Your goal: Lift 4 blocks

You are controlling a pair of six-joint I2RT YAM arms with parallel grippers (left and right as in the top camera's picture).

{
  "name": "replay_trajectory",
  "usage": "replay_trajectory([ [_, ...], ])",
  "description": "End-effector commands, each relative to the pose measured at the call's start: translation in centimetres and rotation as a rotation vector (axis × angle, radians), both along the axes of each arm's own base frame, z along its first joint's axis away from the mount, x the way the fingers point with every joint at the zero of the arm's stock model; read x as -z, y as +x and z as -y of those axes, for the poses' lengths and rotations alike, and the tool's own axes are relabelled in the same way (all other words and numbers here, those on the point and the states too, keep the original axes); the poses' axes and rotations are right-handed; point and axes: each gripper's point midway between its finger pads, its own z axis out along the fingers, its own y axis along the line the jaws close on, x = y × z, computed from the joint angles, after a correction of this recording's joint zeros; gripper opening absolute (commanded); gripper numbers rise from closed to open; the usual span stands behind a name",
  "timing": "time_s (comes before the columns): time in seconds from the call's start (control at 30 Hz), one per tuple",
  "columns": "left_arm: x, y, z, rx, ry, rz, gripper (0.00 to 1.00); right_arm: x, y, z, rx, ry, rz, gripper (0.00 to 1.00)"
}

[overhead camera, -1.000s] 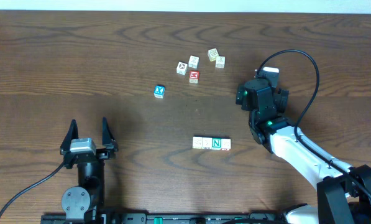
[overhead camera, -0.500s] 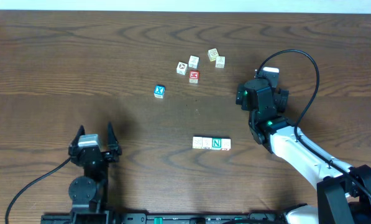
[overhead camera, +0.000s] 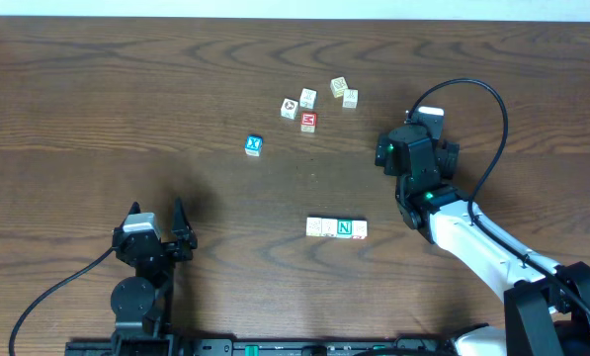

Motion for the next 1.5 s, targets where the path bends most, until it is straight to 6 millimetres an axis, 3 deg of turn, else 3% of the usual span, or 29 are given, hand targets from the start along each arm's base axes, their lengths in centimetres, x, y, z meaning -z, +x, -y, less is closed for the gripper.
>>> replay_trajectory([
  [0.0,1.6,-0.2,-0.1,-0.004,-0.005,-0.055,0.73,-0.1,0.1,0.5,0.017,-0.015,0.003,0.99],
  [0.57,1.7,-0.2,-0.1,-0.004,-0.005,-0.058,0.73,-0.2,0.0,0.5,0.015,-0.014,-0.001,0.99],
  [0.8,1.7,-0.2,-0.1,-0.004,-0.005,-0.058,0.73,-2.7,-1.4,0.9,0.009,0.006,0.038,0.99],
  [1.07,1.7,-0.2,-0.1,-0.004,-0.005,-0.058,0.73,-4.1,-6.9,3.4,0.041,0.055,0.187,0.99],
  [1.3,1.7,-0.2,-0.1,-0.004,-0.005,-0.058,0.73,-9.2,-11.2,4.7,0.037,0.268,0.607,0.99],
  [1.47,1.7,-0.2,-0.1,-0.004,-0.005,-0.058,0.73,-12.1,-12.9,5.9,0.011,0.324,0.748,0.99],
])
